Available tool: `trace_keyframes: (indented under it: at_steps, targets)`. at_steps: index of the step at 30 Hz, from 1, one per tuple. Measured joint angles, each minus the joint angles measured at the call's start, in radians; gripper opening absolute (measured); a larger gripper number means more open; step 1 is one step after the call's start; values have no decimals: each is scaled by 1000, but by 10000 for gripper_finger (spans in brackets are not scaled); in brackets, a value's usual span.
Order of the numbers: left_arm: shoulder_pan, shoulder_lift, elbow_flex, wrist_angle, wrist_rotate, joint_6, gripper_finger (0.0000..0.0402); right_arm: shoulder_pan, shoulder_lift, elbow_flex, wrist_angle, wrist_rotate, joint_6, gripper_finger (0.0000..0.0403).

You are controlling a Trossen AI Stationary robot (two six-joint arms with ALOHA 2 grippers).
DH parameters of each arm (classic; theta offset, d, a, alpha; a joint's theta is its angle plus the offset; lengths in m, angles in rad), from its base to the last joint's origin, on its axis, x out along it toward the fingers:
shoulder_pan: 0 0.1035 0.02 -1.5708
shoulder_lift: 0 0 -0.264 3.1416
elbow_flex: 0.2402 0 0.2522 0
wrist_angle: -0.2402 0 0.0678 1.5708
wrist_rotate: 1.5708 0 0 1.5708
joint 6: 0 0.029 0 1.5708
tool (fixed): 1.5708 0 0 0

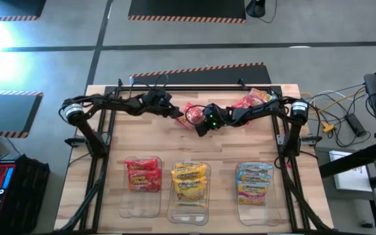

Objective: Sort Maruchan noodles
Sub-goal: Put the orange noodle pack into the left transparent bin

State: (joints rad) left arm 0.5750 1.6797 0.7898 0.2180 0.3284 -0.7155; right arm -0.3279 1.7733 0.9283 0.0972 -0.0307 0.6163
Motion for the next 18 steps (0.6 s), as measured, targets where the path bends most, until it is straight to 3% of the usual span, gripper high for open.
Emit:
trace_keyframes:
  at_steps: [18]
  targets:
    - [19,-1,-1,-10,-6,23,233,0,-51,68,57,-19,-42,98]
